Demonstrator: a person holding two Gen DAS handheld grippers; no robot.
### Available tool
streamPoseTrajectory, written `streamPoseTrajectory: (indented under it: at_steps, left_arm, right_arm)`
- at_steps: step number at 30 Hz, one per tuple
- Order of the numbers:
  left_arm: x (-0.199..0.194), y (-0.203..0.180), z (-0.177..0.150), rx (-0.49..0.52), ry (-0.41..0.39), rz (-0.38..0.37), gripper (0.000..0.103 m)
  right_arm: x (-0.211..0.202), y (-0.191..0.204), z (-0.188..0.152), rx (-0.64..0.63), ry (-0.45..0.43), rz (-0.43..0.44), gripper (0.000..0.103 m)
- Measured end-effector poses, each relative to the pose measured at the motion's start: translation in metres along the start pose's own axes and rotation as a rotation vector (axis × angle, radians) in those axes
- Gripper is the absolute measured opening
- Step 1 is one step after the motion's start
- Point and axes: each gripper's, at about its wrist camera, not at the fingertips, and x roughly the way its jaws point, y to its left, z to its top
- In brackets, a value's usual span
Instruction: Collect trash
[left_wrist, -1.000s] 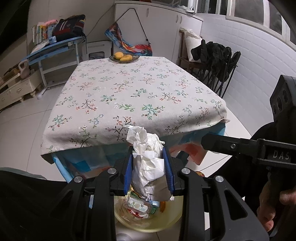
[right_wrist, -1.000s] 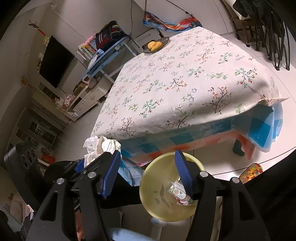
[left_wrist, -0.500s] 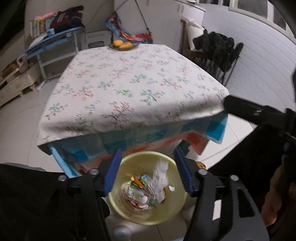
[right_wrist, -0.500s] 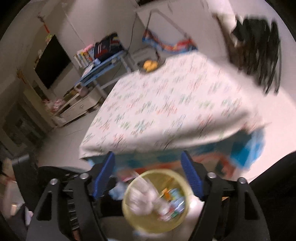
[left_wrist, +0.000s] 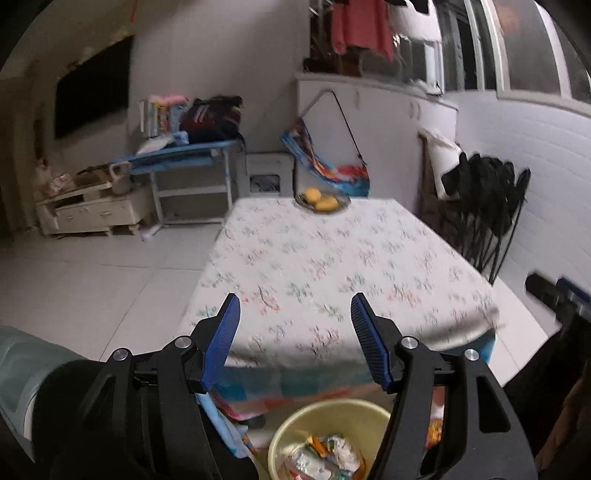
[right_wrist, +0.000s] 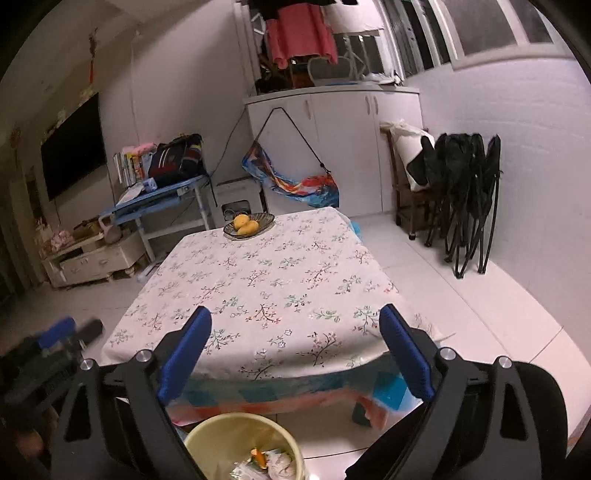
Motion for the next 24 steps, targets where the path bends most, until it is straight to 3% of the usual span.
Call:
streamPoseTrajectory:
  at_steps: [3,5,12,17,21,24]
  left_arm:
    - [0.0,-0.003,0.006,0.007,-0.002,0.04,0.091]
    - [-0.003,-0.005,0.008,0.005,-0.017,0.039,0.095]
    - [-0.014,-0.002,0.013,-0.006,-0.093,0.043,0.096]
    - [-0.005,0.006,0.012,-0.036,-0.056,0.062,0.096]
    - [0.01,0.018,0.008,-0.079,0.027,0.075,0.096]
    - [0.012,0.025,0.005,-0.101,0.028,0.087,0.096]
  right_arm:
    - [0.006,0.004,0.0,-0.025,0.014,0.006,0.089]
    - [0.009,0.003,0.0,-0.023,0.019,0.01,0.088]
    - [0.01,0.001,-0.001,-0.006,0.04,0.009,0.089]
    - [0.01,0.0,-0.002,-0.001,0.03,0.001,0.09]
    - [0.011,0.001,-0.003,0.0,0.031,-0.006,0.092]
    - [0.011,0.001,-0.003,-0.003,0.033,-0.008,0.092]
